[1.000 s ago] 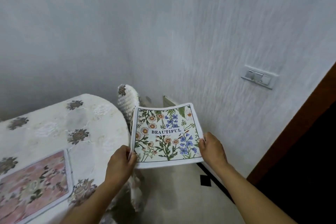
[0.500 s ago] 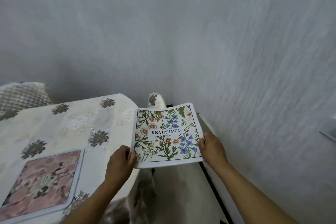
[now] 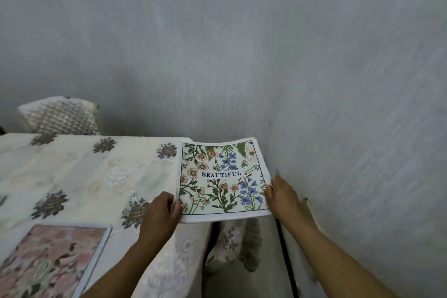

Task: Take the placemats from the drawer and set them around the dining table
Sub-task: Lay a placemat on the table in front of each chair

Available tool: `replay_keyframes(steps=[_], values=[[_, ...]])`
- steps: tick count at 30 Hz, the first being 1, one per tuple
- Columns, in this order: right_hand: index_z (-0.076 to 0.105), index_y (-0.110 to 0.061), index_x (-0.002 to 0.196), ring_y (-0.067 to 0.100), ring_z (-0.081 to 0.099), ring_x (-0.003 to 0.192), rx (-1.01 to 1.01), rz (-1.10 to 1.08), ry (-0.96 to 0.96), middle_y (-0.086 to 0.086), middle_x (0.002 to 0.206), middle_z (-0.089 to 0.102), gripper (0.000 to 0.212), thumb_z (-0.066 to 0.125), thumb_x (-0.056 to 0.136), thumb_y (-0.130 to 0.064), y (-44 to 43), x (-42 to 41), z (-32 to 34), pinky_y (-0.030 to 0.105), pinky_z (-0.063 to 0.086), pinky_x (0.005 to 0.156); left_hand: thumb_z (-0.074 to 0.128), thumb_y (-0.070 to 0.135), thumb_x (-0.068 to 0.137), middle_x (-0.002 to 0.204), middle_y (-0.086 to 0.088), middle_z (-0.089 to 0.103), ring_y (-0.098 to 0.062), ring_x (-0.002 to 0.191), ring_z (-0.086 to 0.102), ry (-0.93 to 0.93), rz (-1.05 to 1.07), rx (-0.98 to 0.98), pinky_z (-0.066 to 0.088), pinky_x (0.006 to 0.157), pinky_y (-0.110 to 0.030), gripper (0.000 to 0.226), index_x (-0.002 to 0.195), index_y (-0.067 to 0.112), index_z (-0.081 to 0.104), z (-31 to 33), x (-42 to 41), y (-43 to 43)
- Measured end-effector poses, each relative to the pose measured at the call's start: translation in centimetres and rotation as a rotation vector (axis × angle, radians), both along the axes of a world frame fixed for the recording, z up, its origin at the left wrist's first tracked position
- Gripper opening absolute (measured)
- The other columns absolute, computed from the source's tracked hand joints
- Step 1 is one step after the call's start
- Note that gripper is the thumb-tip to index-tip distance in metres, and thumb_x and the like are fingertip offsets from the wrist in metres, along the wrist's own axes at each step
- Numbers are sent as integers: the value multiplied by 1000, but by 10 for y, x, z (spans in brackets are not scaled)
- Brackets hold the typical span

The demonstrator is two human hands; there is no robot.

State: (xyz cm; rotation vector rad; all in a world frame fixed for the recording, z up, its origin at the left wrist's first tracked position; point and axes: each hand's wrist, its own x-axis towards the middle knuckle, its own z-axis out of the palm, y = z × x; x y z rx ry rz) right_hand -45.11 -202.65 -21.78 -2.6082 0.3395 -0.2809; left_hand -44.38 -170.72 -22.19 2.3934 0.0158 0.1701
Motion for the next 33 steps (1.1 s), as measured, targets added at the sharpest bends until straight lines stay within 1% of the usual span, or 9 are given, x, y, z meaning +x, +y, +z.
replay_keyframes(steps=[3, 6, 10, 14, 16, 18, 22, 27, 33], values=[[53, -7, 95, 33, 58, 82, 2, 146, 17, 17, 94, 62, 15, 45, 95, -20, 5, 77, -16, 32, 38, 64, 59, 24, 88, 62, -1, 54, -16, 59, 50, 9, 153, 20, 33, 52, -29, 22, 70, 20, 48, -9, 23, 5], [55, -7, 94, 34, 58, 80, -26, 324, 22, 14, 89, 62, 17, 44, 93, -21, 17, 145, -32, 33, 35, 64, 60, 23, 87, 62, 0, 53, -17, 59, 50, 23, 309, -15, 34, 53, -30, 23, 69, 22, 47, -20, 35, 6], [54, -8, 94, 31, 58, 77, -29, 568, 59, 10, 86, 60, 17, 45, 95, -23, 42, 219, -43, 33, 38, 62, 60, 25, 86, 63, 4, 54, -14, 60, 51, 54, 546, -40, 36, 53, -30, 19, 71, 25, 48, -34, 33, -8], [46, -14, 83, 25, 53, 67, -76, 819, 91, 5, 77, 52, 16, 44, 96, -23, 72, 268, -52, 34, 42, 58, 60, 27, 88, 67, 0, 56, -15, 63, 53, 121, 785, -90, 41, 56, -32, 16, 76, 22, 51, -49, 19, -37], [45, -14, 84, 26, 52, 67, -113, 896, 102, 6, 78, 52, 16, 43, 96, -23, 87, 285, -56, 33, 41, 58, 59, 27, 89, 67, 1, 54, -15, 63, 52, 132, 856, -108, 40, 56, -32, 19, 75, 22, 48, -57, 16, -50], [47, -13, 87, 27, 55, 68, -150, 961, 123, 7, 81, 56, 18, 41, 98, -26, 102, 300, -63, 34, 46, 60, 57, 28, 90, 67, 2, 53, -13, 63, 50, 132, 930, -127, 39, 56, -32, 20, 75, 22, 46, -62, 18, -59], [50, -11, 90, 30, 58, 73, -189, 1010, 186, 9, 87, 58, 18, 41, 99, -25, 129, 323, -77, 37, 49, 64, 54, 30, 92, 69, 1, 53, -13, 65, 50, 140, 1010, -163, 38, 56, -31, 21, 77, 19, 46, -86, 28, -66], [53, -6, 97, 32, 60, 85, -305, 1049, 237, 9, 92, 56, 12, 42, 96, -11, 141, 348, -101, 31, 39, 62, 53, 34, 92, 70, 2, 54, -11, 65, 50, 187, 1022, -172, 36, 54, -28, 21, 76, 23, 44, -123, 49, -62], [52, -7, 95, 32, 61, 83, -384, 1109, 271, 11, 93, 58, 14, 40, 94, -14, 144, 386, -157, 32, 40, 59, 51, 35, 92, 65, 4, 45, -8, 60, 43, 280, 1050, -165, 33, 53, -26, 27, 71, 27, 37, -162, 76, -74]])
